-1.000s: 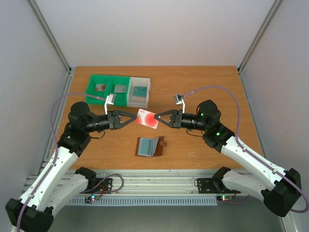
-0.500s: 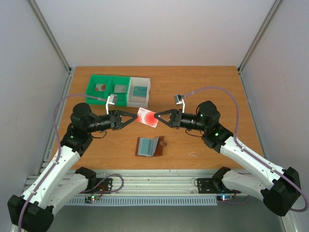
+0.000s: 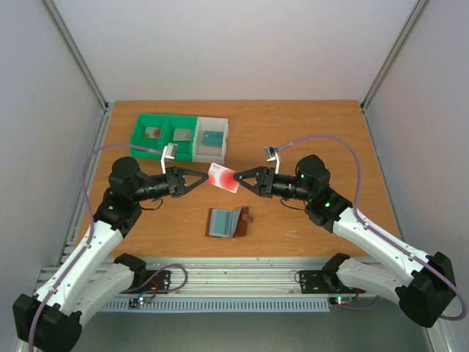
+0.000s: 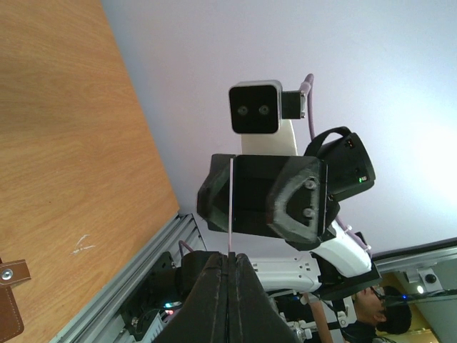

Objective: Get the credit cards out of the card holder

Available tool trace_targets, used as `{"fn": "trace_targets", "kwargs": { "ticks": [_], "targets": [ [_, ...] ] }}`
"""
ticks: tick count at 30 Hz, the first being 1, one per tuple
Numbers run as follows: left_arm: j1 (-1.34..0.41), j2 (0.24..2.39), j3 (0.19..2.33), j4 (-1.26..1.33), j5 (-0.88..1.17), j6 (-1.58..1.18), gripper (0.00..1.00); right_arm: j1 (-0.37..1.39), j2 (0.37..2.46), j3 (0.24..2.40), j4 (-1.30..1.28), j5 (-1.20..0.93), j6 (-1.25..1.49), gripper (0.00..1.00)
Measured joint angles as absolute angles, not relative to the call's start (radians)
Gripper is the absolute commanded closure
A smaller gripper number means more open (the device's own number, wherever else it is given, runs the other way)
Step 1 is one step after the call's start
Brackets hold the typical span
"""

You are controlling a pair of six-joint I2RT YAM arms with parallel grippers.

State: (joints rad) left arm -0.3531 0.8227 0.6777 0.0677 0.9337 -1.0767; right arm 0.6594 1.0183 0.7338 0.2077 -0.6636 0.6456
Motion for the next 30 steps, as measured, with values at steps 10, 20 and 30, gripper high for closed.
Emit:
{"fn": "trace_targets", "kwargs": {
  "ticks": [10, 20, 30],
  "targets": [
    [-0.35, 0.829, 0.678, 0.041, 0.864, -1.066, 1.0, 0.65, 0.967, 0.731, 0.073, -0.63, 0.566, 0.02],
    [-0.209, 0.879, 0.736, -0.049, 0.872, -1.021, 1.0, 0.649, 0.858, 0.73, -0.123, -0.532, 0.48, 0.02],
    [0.119, 1.103, 0.954, -0.29, 0.936, -0.776, 0.99, 0.649, 0.791, 0.762, -0.297, -0.467, 0.375, 0.01]
  ]
}}
